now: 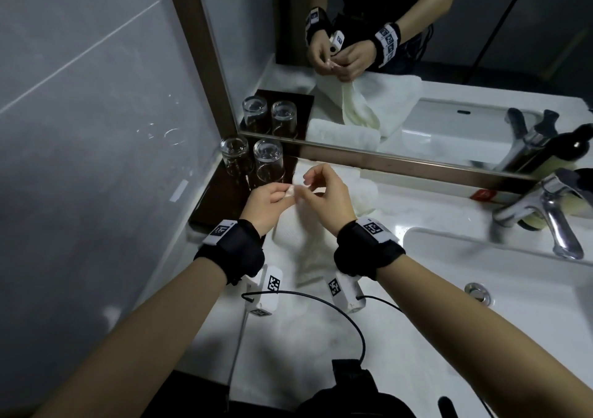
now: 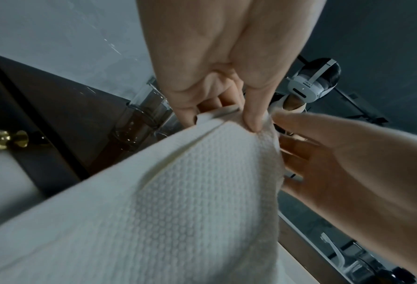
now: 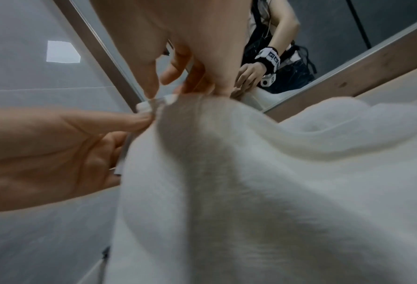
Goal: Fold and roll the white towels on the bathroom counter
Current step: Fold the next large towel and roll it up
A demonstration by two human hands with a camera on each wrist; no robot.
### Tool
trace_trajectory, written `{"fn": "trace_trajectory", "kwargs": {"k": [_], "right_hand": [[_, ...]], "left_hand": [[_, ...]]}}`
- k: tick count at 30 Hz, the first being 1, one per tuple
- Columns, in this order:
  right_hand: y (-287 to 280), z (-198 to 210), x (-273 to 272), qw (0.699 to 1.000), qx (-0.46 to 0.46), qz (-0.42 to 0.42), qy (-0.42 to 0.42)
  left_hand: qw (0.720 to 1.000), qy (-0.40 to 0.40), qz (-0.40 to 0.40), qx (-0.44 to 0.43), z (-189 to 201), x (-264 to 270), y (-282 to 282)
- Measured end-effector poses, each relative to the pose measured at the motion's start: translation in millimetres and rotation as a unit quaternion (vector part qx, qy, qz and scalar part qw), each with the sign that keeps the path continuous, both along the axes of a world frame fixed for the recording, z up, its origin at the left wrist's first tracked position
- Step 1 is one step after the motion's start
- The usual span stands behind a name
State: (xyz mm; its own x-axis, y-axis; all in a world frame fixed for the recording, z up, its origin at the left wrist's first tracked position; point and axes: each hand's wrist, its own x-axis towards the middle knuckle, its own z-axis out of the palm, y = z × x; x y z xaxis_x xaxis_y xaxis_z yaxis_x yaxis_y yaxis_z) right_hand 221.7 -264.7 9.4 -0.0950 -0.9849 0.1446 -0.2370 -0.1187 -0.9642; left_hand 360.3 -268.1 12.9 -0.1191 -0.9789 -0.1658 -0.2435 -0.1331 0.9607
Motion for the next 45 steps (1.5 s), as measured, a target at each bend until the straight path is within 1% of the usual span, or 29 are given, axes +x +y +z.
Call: {"fn": "trace_trajectory", "kwargs": {"k": [2, 3, 4, 5, 6, 8, 9, 10, 11, 14, 16, 18, 21, 24, 25, 27, 28, 30, 33, 34, 36, 38, 39, 40, 42, 43, 45], "right_hand": [[1, -7, -16, 0.998, 0.019, 0.025, 0.047], [2, -12, -28, 0.994, 0.038, 0.052, 0.092], [3, -17, -40, 0.982, 0.065, 0.089, 0.152], [5, -23, -53, 0.961, 0.096, 0.128, 0.226], [7, -28, -66, 0.929, 0.126, 0.158, 0.311], [11, -38, -90, 0.850, 0.152, 0.184, 0.470], [13, -41, -101, 0.819, 0.155, 0.181, 0.522], [14, -43, -114, 0.799, 0.160, 0.171, 0.554], [14, -43, -127, 0.790, 0.165, 0.155, 0.569], [15, -41, -170, 0.793, 0.167, 0.092, 0.579], [15, -39, -193, 0.784, 0.145, 0.065, 0.600], [15, -40, -205, 0.779, 0.109, 0.052, 0.616], [21, -37, -213, 0.794, 0.076, 0.012, 0.602], [29, -37, -219, 0.805, 0.125, -0.017, 0.580], [32, -37, -218, 0.817, 0.149, -0.022, 0.557], [34, -37, -215, 0.866, 0.175, -0.045, 0.467], [34, -37, -214, 0.885, 0.171, -0.064, 0.429], [31, -32, -214, 0.897, 0.151, -0.096, 0.403], [25, -24, -215, 0.905, 0.128, -0.152, 0.377], [23, -23, -215, 0.913, 0.115, -0.181, 0.346], [25, -23, -215, 0.942, 0.085, -0.222, 0.236], [30, -23, -212, 0.970, 0.063, -0.210, 0.102], [32, -22, -210, 0.976, 0.059, -0.201, 0.066], [35, -22, -209, 0.977, 0.060, -0.196, 0.057], [38, -21, -207, 0.978, 0.075, -0.179, 0.073], [39, -20, -207, 0.982, 0.094, -0.156, 0.059], [40, -17, -206, 0.984, 0.160, -0.082, -0.014]], "left_hand": [[1.000, -0.007, 0.016, 0.001, 1, 6, -3], [1.000, -0.007, 0.023, -0.001, 0, 8, -5], [1.000, -0.006, 0.027, -0.004, 0, 10, -6], [1.000, -0.006, 0.030, -0.009, -1, 12, -8], [0.999, -0.007, 0.032, -0.014, -2, 13, -9], [0.999, -0.012, 0.041, -0.024, -3, 17, -13], [0.998, -0.016, 0.048, -0.025, -4, 19, -15], [0.998, -0.020, 0.054, -0.024, -5, 21, -18], [0.998, -0.025, 0.060, -0.024, -6, 24, -21], [0.994, -0.061, 0.091, -0.027, -10, 32, -30], [0.988, -0.103, 0.110, -0.030, -14, 35, -35], [0.984, -0.139, 0.107, -0.025, -17, 34, -39], [0.977, -0.179, 0.114, -0.026, -19, 32, -45], [0.968, -0.229, 0.097, -0.026, -20, 35, -49], [0.966, -0.241, 0.085, -0.027, -21, 35, -51], [0.963, -0.258, 0.077, -0.028, -22, 34, -52], [0.960, -0.266, 0.080, -0.028, -23, 33, -53], [0.956, -0.276, 0.092, -0.026, -22, 30, -56], [0.959, -0.255, 0.121, -0.036, -18, 22, -58], [0.963, -0.237, 0.125, -0.045, -16, 19, -57], [0.973, -0.190, 0.113, -0.058, -13, 15, -55], [0.980, -0.163, 0.097, -0.063, -12, 14, -51], [0.980, -0.163, 0.093, -0.065, -11, 16, -49], [0.979, -0.168, 0.090, -0.065, -10, 17, -48], [0.978, -0.183, 0.080, -0.059, -7, 20, -48], [0.977, -0.195, 0.067, -0.054, -5, 20, -49], [0.975, -0.216, 0.024, -0.039, -1, 20, -53]]}}
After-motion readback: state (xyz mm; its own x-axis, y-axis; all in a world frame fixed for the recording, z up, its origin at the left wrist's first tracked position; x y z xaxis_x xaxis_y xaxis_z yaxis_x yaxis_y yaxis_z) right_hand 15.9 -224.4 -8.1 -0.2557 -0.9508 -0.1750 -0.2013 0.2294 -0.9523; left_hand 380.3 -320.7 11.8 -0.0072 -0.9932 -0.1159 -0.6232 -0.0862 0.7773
